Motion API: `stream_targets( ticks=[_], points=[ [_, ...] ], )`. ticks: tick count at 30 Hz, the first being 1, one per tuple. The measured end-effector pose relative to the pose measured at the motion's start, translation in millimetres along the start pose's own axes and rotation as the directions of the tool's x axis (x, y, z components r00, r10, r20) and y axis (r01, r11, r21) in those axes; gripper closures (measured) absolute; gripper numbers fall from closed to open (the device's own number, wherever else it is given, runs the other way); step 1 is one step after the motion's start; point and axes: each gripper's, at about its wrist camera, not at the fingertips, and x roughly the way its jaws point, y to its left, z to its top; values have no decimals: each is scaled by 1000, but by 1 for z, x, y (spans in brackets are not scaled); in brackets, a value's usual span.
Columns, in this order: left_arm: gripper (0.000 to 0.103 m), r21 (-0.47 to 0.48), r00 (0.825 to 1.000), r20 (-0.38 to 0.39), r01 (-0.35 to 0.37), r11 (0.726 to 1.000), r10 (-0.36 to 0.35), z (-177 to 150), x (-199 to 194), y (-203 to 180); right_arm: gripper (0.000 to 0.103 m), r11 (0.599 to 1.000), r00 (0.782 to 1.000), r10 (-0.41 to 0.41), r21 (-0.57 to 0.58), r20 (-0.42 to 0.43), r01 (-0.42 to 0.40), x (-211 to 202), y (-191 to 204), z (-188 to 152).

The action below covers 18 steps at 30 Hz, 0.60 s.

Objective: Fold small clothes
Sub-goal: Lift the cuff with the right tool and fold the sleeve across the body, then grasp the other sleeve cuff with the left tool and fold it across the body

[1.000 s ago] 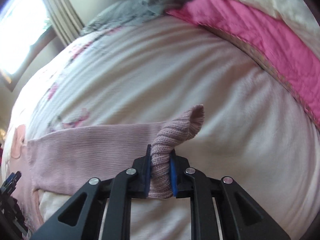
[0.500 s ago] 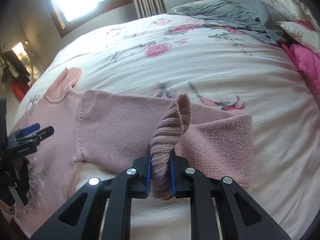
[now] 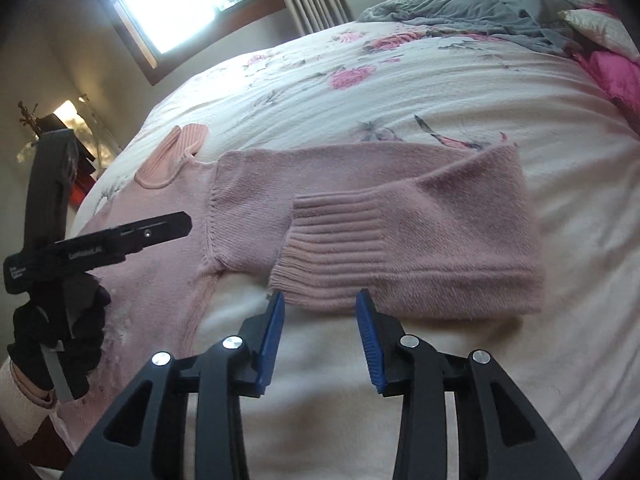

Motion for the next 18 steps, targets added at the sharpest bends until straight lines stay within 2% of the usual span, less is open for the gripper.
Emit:
stream_targets(
  ticks=[7,9,10,13,15,16,17,18],
  points=[
    [4,8,989,-105,102,995,-100,5,42,-53,62,994,998,-10,108,64,3,-38,-25,-46],
    [4,10,986,-126,108,994,-106,9,54,-66,59,994,997,-50,98,63,44,-42,-26,-55],
    [7,11,985,-135,113,994,-110,10,60,-71,58,994,995,-74,88,63,69,-43,-25,-60],
    [35,0,976,-171,140,990,-138,13,74,-83,56,993,994,-82,88,68,76,-44,-25,-72],
    [36,-6,973,-188,135,991,-133,13,81,-90,56,992,994,-87,94,72,80,-44,-26,-77],
    [45,-2,974,-187,127,992,-125,13,82,-92,55,992,993,-95,95,72,88,-43,-25,-79],
    [58,5,976,-183,122,992,-119,12,81,-95,55,991,992,-101,97,73,93,-42,-26,-81],
    [63,9,977,-179,120,993,-116,12,80,-96,55,991,992,-100,101,73,92,-42,-26,-84]
  ],
)
